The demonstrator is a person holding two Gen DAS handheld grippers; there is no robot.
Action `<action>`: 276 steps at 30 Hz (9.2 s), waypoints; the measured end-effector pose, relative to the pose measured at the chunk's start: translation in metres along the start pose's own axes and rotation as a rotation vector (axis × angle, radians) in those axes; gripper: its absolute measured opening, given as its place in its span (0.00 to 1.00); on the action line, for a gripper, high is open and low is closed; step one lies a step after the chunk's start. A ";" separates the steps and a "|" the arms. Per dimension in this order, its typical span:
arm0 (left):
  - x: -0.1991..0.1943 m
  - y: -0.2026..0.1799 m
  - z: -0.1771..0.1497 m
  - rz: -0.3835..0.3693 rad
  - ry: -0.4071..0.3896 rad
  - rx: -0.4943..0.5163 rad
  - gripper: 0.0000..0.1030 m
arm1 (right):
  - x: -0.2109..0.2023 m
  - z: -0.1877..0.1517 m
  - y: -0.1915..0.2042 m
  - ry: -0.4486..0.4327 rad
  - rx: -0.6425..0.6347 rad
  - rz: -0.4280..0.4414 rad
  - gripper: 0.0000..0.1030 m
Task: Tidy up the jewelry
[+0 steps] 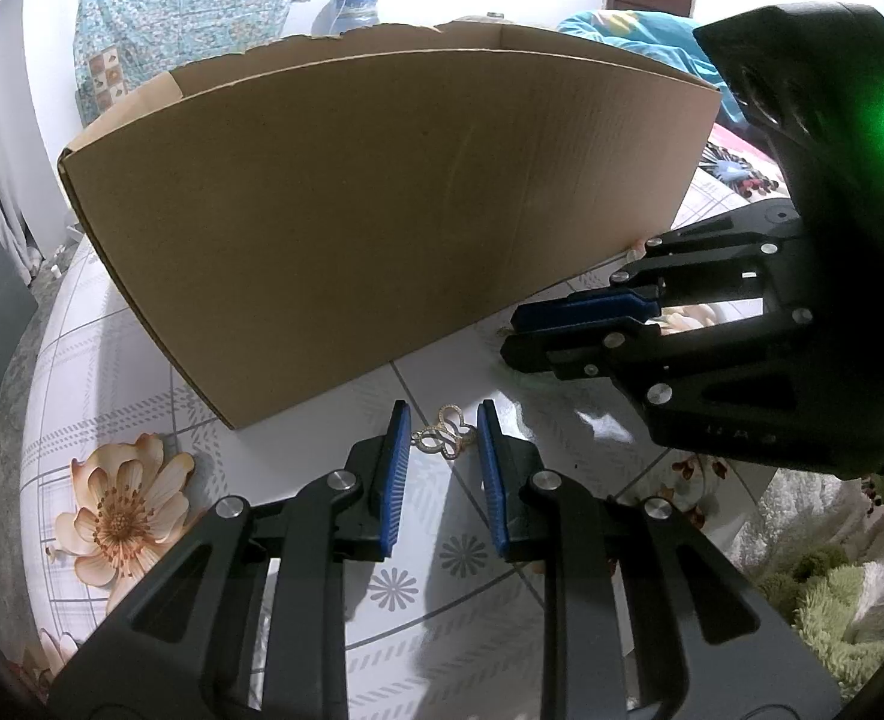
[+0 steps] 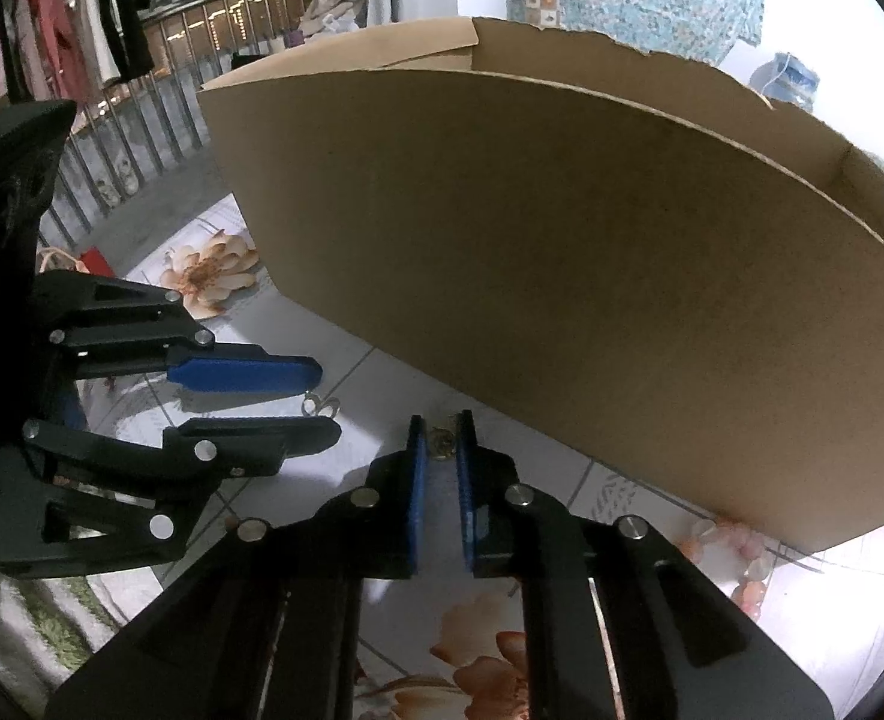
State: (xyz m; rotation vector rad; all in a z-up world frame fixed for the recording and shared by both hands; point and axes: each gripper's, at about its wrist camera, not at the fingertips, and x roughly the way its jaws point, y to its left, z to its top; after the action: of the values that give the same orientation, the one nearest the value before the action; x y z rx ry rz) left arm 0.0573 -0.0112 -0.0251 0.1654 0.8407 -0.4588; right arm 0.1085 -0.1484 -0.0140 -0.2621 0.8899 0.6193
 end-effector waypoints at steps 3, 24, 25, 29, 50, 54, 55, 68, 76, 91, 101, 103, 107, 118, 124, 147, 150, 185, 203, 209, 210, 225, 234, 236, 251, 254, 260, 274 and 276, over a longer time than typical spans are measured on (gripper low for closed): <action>0.000 0.000 0.000 0.001 0.000 0.002 0.21 | -0.001 -0.002 0.001 -0.005 0.008 0.004 0.09; -0.056 -0.018 0.026 -0.062 -0.125 0.026 0.21 | -0.103 0.009 -0.017 -0.247 0.104 0.063 0.10; -0.066 -0.017 0.032 -0.082 -0.153 0.017 0.21 | -0.110 0.014 -0.018 -0.269 0.102 0.061 0.10; -0.101 -0.002 0.069 -0.185 -0.247 -0.048 0.21 | -0.136 0.048 -0.038 -0.324 0.090 0.067 0.10; 0.029 0.056 0.167 -0.068 0.161 -0.083 0.24 | -0.027 0.118 -0.117 0.087 0.255 0.147 0.11; 0.015 0.064 0.165 -0.064 0.123 -0.091 0.23 | -0.046 0.117 -0.119 0.026 0.260 0.134 0.17; 0.010 0.065 0.163 -0.067 0.111 -0.092 0.23 | -0.050 0.116 -0.120 0.014 0.260 0.132 0.19; -0.093 0.042 0.115 -0.153 -0.149 -0.066 0.24 | -0.179 0.051 -0.108 -0.320 0.280 0.144 0.28; -0.107 0.017 0.052 -0.248 -0.159 -0.044 0.35 | -0.170 -0.034 -0.093 -0.288 0.383 0.215 0.37; 0.015 -0.027 0.036 -0.045 0.073 -0.028 0.34 | -0.058 -0.051 -0.074 -0.015 0.420 -0.034 0.37; 0.033 -0.040 0.042 0.016 0.093 0.021 0.24 | -0.059 -0.061 -0.078 -0.054 0.454 -0.011 0.37; 0.033 -0.043 0.043 0.032 0.096 0.029 0.23 | -0.062 -0.061 -0.078 -0.065 0.455 -0.010 0.37; 0.034 -0.043 0.046 0.047 0.107 0.021 0.21 | -0.068 -0.063 -0.079 -0.084 0.456 -0.010 0.37; 0.040 -0.051 0.052 0.070 0.120 0.015 0.16 | -0.067 -0.053 -0.079 -0.088 0.406 -0.096 0.37; 0.040 -0.052 0.051 0.075 0.120 0.017 0.15 | -0.055 -0.048 -0.074 -0.046 0.353 -0.135 0.37; 0.040 -0.053 0.048 0.072 0.108 0.018 0.15 | -0.045 -0.045 -0.076 -0.021 0.325 -0.185 0.14; 0.037 -0.052 0.044 0.061 0.096 0.026 0.15 | -0.047 -0.047 -0.079 -0.026 0.345 -0.171 0.13; 0.027 -0.049 0.037 0.027 0.048 0.076 0.02 | -0.056 -0.062 -0.085 -0.061 0.401 -0.123 0.13; -0.024 -0.039 0.033 -0.096 -0.036 0.000 0.02 | -0.057 -0.064 -0.086 -0.064 0.405 -0.119 0.13; -0.031 -0.024 0.037 -0.141 -0.058 -0.075 0.02 | -0.057 -0.064 -0.086 -0.064 0.405 -0.119 0.13; -0.030 -0.023 0.037 -0.139 -0.058 -0.078 0.02 | -0.057 -0.064 -0.086 -0.065 0.406 -0.118 0.13; 0.009 -0.029 0.024 -0.111 0.086 -0.070 0.10 | -0.057 -0.065 -0.088 -0.063 0.403 -0.121 0.13; 0.021 -0.042 0.027 -0.048 0.097 -0.004 0.10 | -0.057 -0.065 -0.088 -0.064 0.403 -0.122 0.13; 0.022 -0.047 0.029 -0.026 0.096 0.019 0.10 | -0.057 -0.065 -0.088 -0.063 0.402 -0.122 0.13; 0.016 -0.038 0.030 -0.073 0.087 -0.033 0.00 | -0.057 -0.065 -0.088 -0.067 0.402 -0.119 0.13; 0.008 -0.030 0.032 -0.100 0.057 -0.069 0.00 | -0.057 -0.066 -0.088 -0.067 0.403 -0.118 0.13; -0.010 -0.018 0.039 -0.120 -0.001 -0.110 0.00 | -0.057 -0.066 -0.087 -0.069 0.402 -0.118 0.13; -0.029 -0.012 0.045 -0.126 -0.076 -0.133 0.00 | -0.050 -0.054 -0.082 -0.045 0.344 -0.131 0.19; -0.032 -0.010 0.044 -0.125 -0.082 -0.135 0.00 | -0.048 -0.051 -0.079 -0.042 0.330 -0.144 0.19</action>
State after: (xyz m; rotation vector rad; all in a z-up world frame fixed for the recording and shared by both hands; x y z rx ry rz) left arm 0.0641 -0.0240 0.0283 -0.0303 0.8011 -0.5208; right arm 0.1008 -0.2531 -0.0106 -0.0152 0.9090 0.3367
